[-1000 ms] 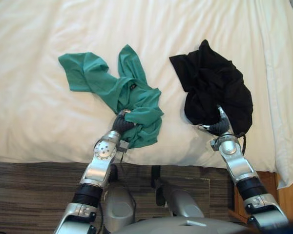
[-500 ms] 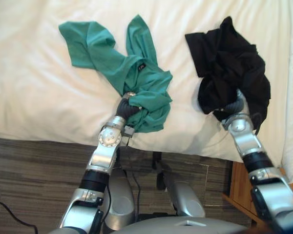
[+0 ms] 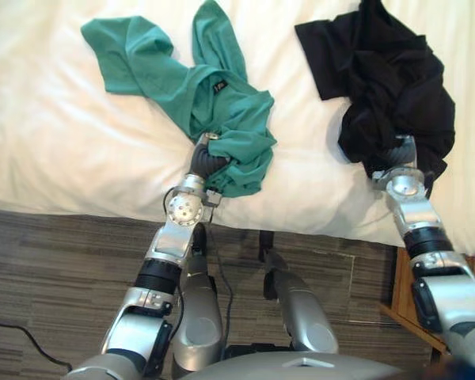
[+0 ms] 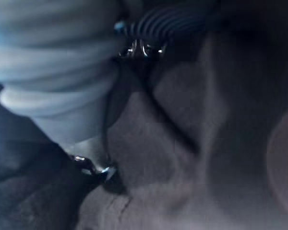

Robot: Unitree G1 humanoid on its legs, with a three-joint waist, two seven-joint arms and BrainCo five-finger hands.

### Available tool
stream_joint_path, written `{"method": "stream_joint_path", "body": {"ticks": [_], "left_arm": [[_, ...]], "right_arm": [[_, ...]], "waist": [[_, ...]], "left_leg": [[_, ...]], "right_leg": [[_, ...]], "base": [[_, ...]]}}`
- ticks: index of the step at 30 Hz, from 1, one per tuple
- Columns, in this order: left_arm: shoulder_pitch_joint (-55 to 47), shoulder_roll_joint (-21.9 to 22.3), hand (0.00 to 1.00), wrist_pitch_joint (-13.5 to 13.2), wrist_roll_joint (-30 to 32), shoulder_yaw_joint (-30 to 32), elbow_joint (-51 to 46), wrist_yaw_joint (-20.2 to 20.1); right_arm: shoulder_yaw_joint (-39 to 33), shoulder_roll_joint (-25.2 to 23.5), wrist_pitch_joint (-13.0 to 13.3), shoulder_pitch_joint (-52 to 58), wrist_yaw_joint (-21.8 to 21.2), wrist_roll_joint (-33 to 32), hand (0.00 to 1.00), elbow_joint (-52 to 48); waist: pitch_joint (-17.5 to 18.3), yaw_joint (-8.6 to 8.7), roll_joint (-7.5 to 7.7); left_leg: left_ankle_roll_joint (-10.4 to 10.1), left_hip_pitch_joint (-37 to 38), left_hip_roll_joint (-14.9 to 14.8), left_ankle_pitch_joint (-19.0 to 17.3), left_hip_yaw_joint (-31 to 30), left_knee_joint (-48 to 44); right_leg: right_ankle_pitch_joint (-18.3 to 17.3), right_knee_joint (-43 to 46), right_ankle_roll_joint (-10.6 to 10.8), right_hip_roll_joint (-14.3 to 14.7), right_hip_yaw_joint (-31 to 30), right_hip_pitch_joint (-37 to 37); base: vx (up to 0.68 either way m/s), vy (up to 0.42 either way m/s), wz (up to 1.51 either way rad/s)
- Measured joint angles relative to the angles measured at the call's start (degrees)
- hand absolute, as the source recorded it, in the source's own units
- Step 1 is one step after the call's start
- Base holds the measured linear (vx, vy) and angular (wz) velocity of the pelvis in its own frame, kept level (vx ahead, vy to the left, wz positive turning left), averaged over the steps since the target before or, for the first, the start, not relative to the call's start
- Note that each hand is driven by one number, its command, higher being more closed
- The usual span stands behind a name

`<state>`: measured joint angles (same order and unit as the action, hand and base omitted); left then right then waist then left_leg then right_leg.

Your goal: Tidy the bed and pick cloth on bed and put in laundry

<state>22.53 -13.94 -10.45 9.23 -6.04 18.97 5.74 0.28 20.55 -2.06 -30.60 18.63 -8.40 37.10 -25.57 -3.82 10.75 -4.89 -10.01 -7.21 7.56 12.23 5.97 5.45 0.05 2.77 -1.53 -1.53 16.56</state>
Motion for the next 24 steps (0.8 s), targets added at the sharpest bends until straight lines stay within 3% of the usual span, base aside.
{"method": "stream_joint_path", "body": {"ticks": [3, 6, 8, 10, 11, 15, 18, 21, 24], "left_arm": [[0.0, -0.2, 1.00, 2.1, 1.5, -0.5, 3.9, 1.0], [-1.3, -0.2, 1.00, 5.3, 1.9, -0.8, 9.1, 1.7], [-2.5, 0.0, 1.00, 6.9, 3.4, -0.8, 12.8, 2.1], [-4.5, 0.1, 1.00, 8.4, 3.7, -0.9, 16.6, 2.4], [-6.3, 0.2, 1.00, 8.9, 3.5, -0.9, 18.8, 2.9], [-9.9, 1.3, 1.00, 9.0, 1.7, -0.4, 23.5, 3.6], [-12.0, 2.3, 1.00, 9.0, 0.7, 0.5, 25.3, 3.6], [-14.7, 2.5, 1.00, 8.9, 0.3, 2.3, 25.6, 3.4], [-15.4, 3.6, 1.00, 8.5, -0.1, 4.4, 27.4, 3.2]], "right_arm": [[-1.6, -5.7, 3.1, 7.4, -0.6, -2.2, 1.00, -1.3], [-1.8, -11.3, 6.9, 15.2, -2.0, -3.8, 1.00, 0.5], [-1.8, -13.8, 8.1, 19.5, -3.2, -4.2, 1.00, 3.4], [-1.8, -15.6, 8.5, 24.8, -5.3, -3.9, 1.00, 7.3], [-1.9, -16.1, 8.7, 28.6, -7.0, -3.7, 1.00, 10.1], [-4.7, -16.1, 8.7, 36.0, -10.8, -2.5, 1.00, 16.6], [-7.7, -15.9, 7.8, 40.4, -14.0, -1.0, 1.00, 20.5], [-10.9, -16.0, 5.5, 42.6, -17.4, 3.1, 1.00, 22.5], [-15.0, -16.1, 0.6, 43.7, -21.2, 4.6, 1.00, 24.0]], "waist": [[1.3, 0.54, 0.02], [6.1, 2.18, -0.18], [8.9, 3.61, -0.87], [12.4, 4.95, -2.31], [14.0, 5.80, -3.74], [17.1, 7.81, -7.30], [18.5, 8.28, -8.95], [19.9, 9.57, -9.39], [20.6, 9.40, -9.27]], "left_leg": [[-0.3, 3.1, 0.1, -0.5, 1.4, -0.1], [-0.2, 5.5, 0.1, -1.5, 2.9, -0.1], [-0.1, 7.6, 0.2, -2.4, 4.0, 0.0], [-0.4, 9.6, 0.4, -3.8, 5.5, 0.0], [-0.5, 11.3, 0.6, -4.8, 6.7, 0.0], [-0.3, 14.2, 1.0, -6.6, 8.5, 0.0], [-0.4, 16.4, 0.8, -7.9, 10.2, 0.0], [-0.3, 18.2, 0.5, -8.6, 11.2, -0.1], [-0.7, 19.9, 0.2, -9.2, 12.3, -0.3]], "right_leg": [[0.0, -0.8, 0.0, 0.3, -0.7, -3.2], [-0.2, -1.6, 0.4, 0.4, -1.9, -5.1], [-0.4, -2.1, 0.4, 0.3, -2.7, -6.8], [-0.7, -2.4, 0.6, 0.3, -3.9, -8.4], [-0.7, -3.2, 0.7, 0.2, -4.8, -10.0], [-1.2, -4.4, 1.2, -0.3, -5.9, -12.6], [-1.3, -5.3, 1.4, -0.3, -7.3, -14.4], [-1.3, -5.4, 1.3, 0.0, -8.1, -15.4], [-1.3, -5.4, 1.3, 0.5, -8.3, -16.5]], "base": [[0.03, 0.000, -0.14], [0.04, 0.001, -0.23], [0.06, 0.011, -0.29], [0.07, 0.028, -0.38], [0.07, 0.035, -0.36], [0.08, 0.042, -0.29], [0.09, 0.030, -0.27], [0.10, 0.004, -0.21], [0.08, -0.010, -0.17]]}}
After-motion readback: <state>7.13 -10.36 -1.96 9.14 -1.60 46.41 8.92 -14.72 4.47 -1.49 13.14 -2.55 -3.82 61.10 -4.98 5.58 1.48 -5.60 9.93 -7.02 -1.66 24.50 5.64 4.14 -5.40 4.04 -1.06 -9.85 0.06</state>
